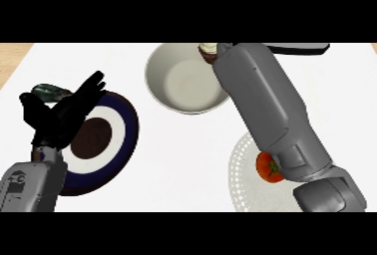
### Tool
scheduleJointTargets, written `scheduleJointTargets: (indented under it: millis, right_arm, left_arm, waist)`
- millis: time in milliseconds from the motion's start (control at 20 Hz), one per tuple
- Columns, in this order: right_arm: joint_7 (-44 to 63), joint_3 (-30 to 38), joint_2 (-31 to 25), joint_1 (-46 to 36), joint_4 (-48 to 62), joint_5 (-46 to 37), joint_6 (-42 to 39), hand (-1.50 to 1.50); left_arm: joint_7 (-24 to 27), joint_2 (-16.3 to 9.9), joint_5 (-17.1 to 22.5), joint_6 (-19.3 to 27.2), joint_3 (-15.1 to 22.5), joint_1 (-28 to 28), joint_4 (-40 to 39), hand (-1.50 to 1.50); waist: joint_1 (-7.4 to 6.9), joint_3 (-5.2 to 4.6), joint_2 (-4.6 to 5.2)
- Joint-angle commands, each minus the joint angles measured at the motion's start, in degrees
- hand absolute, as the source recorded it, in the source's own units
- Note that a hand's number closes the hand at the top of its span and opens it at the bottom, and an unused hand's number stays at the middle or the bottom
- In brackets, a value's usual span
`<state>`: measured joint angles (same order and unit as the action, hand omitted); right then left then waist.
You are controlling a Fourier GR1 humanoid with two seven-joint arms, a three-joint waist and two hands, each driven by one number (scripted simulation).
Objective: Pick the cupcake from the placemat and place it in the bowl
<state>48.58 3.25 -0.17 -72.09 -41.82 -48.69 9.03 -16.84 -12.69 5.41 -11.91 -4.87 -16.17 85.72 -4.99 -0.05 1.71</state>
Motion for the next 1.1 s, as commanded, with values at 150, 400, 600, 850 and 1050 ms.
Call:
scheduleJointTargets:
  millis: [150,400,600,850,1050]
  right_arm:
    - [-8.3,9.9,0.2,-0.3,8.3,9.1,13.8,-1.50]
    - [-17.0,10.4,0.2,-2.3,13.8,10.1,21.1,-1.50]
    - [-22.0,10.7,-0.6,-3.0,17.7,8.9,26.2,-1.50]
    - [-23.1,11.9,-1.6,-4.8,21.0,7.7,34.1,-1.50]
    - [-20.4,11.3,-2.8,-6.4,21.0,6.1,37.5,-1.50]
  left_arm:
    - [-0.6,0.9,-1.1,1.1,1.0,-1.8,-0.2,0.00]
    - [-0.5,-1.4,0.8,-1.7,-0.6,-2.1,-1.0,0.00]
    - [0.3,0.3,-0.5,-0.4,0.5,-1.5,-1.5,0.00]
    - [0.4,-0.2,0.7,-1.2,-0.5,-0.4,-1.2,0.00]
    - [1.0,-0.4,-0.7,0.2,-1.0,1.6,-0.5,0.00]
  waist:
    - [-0.49,0.09,0.66]
    - [-1.35,0.03,0.69]
    - [-1.01,-0.01,0.84]
    - [0.19,0.00,0.10]
    - [2.72,0.02,-1.11]
